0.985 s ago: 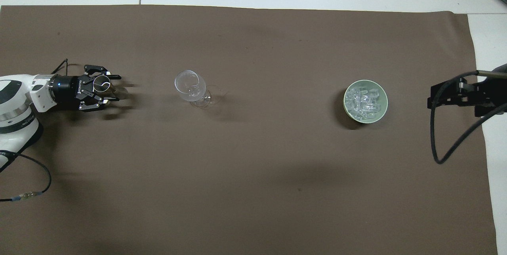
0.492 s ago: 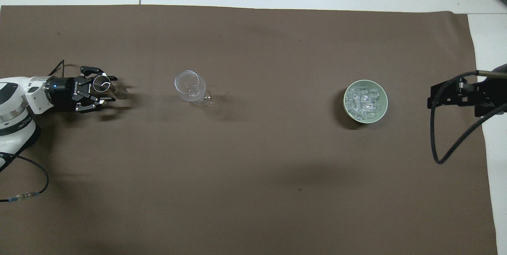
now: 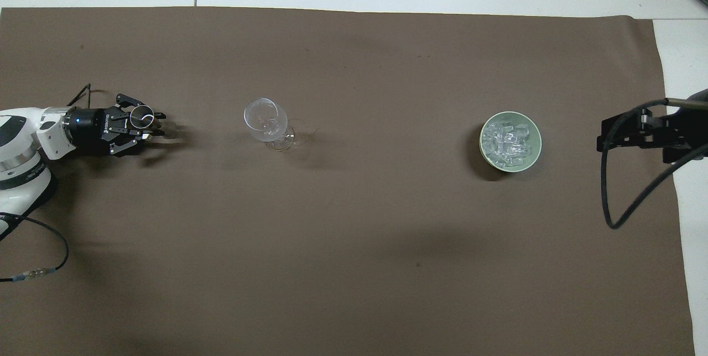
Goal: Pour wine and add ice with both arms
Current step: 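Close the left gripper around the small metal cup, then lift the metal cup with the left gripper over the wine glass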
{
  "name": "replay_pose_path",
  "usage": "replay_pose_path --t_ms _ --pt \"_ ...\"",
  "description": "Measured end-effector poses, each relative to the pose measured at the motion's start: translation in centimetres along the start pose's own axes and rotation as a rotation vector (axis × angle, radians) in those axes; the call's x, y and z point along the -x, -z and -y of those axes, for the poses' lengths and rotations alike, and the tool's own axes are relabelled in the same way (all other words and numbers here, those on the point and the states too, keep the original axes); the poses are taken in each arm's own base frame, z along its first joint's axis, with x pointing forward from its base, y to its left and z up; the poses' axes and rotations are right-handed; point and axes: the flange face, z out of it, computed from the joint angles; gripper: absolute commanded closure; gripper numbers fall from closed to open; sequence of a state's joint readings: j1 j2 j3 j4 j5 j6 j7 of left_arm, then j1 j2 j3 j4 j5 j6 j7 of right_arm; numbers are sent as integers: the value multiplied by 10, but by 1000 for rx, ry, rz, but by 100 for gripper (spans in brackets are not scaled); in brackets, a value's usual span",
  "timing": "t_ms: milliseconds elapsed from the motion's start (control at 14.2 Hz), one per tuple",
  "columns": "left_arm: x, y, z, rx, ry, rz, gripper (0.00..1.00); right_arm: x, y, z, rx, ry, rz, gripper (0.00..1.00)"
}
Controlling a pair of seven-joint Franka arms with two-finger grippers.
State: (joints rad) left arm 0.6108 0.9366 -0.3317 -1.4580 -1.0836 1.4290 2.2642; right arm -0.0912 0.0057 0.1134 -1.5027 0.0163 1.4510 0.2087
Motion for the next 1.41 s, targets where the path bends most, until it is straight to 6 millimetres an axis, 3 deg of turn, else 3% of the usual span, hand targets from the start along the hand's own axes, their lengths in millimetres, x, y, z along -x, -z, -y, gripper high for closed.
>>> replay_pose_path --t_ms 70,492,914,1125,1407 --pt "0 0 0 0 0 0 94 0 0 0 0 0 0 0" --pt "-9 -9 4 19 -23 -17 100 0 0 0 0 0 0 0" --pt "-102 -45 23 76 -162 25 100 0 0 0 0 0 0 0" --pt "-125 -71 25 114 -157 51 100 0 0 0 0 0 0 0" --pt "-140 -113 26 156 -105 88 100 0 0 0 0 0 0 0"
